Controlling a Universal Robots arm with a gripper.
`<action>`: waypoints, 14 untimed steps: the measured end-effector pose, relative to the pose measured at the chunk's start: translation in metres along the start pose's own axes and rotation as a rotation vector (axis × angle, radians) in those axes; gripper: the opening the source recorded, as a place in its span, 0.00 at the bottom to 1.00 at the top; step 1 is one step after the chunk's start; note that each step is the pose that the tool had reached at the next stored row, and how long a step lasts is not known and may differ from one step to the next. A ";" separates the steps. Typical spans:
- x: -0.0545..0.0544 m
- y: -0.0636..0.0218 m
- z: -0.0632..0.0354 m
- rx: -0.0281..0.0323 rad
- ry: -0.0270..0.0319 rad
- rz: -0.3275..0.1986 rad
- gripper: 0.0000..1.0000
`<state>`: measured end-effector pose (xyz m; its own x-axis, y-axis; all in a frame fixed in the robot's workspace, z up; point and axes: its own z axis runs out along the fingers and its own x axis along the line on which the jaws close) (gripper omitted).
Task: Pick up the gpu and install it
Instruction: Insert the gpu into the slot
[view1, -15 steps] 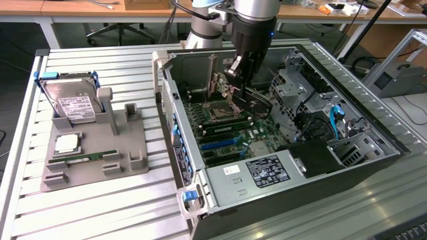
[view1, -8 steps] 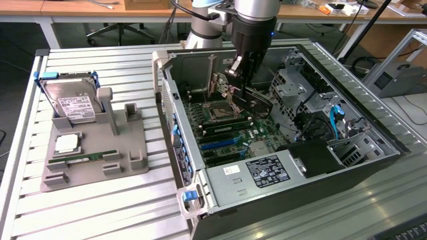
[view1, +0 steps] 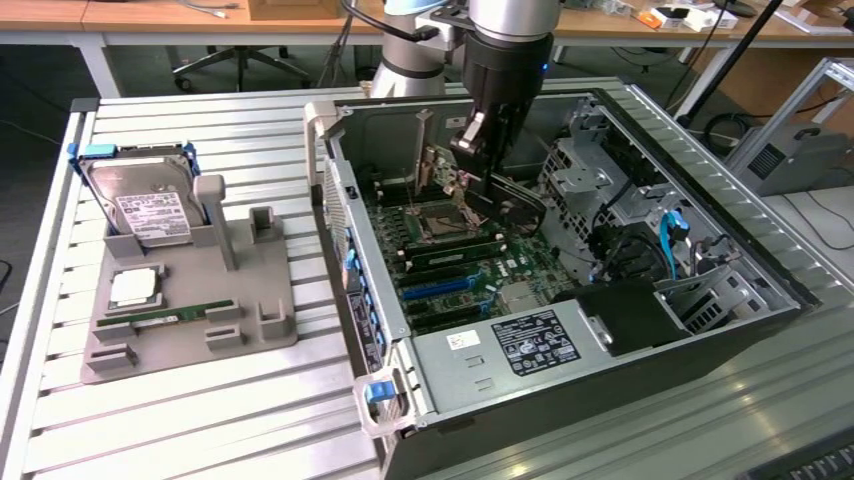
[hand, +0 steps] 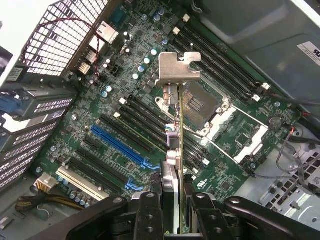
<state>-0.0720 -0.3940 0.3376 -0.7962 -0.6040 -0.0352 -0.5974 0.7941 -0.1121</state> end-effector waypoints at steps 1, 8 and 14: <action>0.000 0.0000 0.0000 -0.0001 -0.0002 -0.002 0.27; 0.000 0.0000 0.0000 -0.0005 -0.0020 -0.019 0.27; 0.000 0.0000 0.0001 -0.0001 -0.0028 -0.031 0.27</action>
<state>-0.0720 -0.3940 0.3375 -0.7770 -0.6286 -0.0344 -0.6219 0.7749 -0.1131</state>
